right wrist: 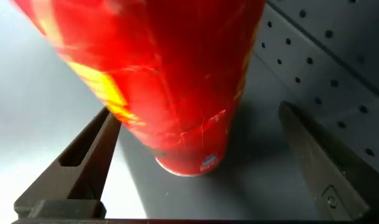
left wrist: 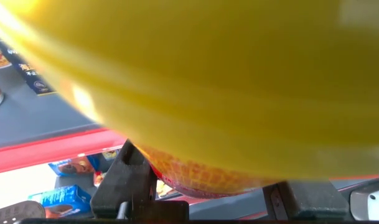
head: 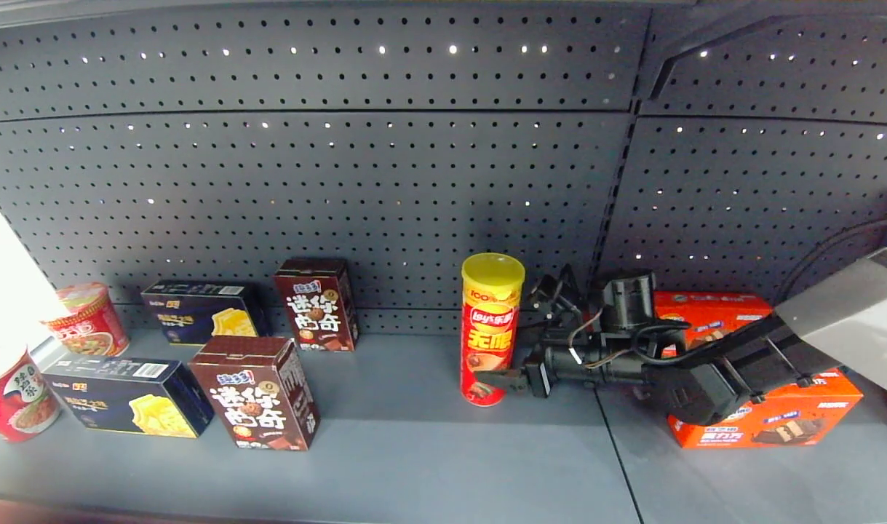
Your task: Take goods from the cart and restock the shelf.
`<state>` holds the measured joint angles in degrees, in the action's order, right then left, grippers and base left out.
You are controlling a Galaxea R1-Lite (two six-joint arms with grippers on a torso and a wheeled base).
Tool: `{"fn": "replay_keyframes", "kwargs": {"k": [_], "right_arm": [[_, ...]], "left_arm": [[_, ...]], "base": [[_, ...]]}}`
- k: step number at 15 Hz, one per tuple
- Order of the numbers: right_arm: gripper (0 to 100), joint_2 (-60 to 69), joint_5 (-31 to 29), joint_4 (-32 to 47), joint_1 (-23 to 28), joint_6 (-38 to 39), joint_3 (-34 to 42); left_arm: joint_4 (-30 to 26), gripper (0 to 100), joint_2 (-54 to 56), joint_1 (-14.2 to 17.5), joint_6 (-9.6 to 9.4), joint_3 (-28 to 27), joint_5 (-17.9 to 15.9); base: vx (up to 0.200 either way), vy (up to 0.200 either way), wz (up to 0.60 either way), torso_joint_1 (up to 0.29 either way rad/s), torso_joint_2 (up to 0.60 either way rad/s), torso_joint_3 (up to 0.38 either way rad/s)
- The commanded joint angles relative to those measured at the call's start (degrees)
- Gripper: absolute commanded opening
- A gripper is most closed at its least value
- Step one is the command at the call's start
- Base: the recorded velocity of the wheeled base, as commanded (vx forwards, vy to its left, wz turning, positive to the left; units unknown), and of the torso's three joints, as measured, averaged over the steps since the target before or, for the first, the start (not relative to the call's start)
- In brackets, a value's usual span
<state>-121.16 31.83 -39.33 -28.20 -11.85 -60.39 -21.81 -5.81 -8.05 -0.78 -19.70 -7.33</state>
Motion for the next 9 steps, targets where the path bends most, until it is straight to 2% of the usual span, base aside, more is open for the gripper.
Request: {"fn": "replay_keyframes", "kwargs": {"k": [1,5,6,9], "right_arm": [[100,-1.9,0.0,0.0,-0.1,0.1,-1.0],[100,-3.5,0.3,-1.4,-0.6,1.6,-2.9],[0,-3.5,-0.3,-1.8,-1.4,2.8,-2.6],[0,-2.7,-1.8,-1.8,-2.3,3.2,-2.2]], "left_arm": [[0.0,0,-0.2,0.0,-0.01,0.5,0.0],[0.1,0,-0.2,0.0,-0.01,0.8,0.0],[0.1,0,-0.2,0.0,-0.01,0.8,0.0],[0.0,0,-0.2,0.0,-0.01,0.9,0.0]], "base": [[0.0,0.0,0.0,0.0,0.0,0.0],[0.0,0.0,0.0,0.0,0.0,0.0],[0.0,0.0,0.0,0.0,0.0,0.0],[0.0,0.0,0.0,0.0,0.0,0.0]]}}
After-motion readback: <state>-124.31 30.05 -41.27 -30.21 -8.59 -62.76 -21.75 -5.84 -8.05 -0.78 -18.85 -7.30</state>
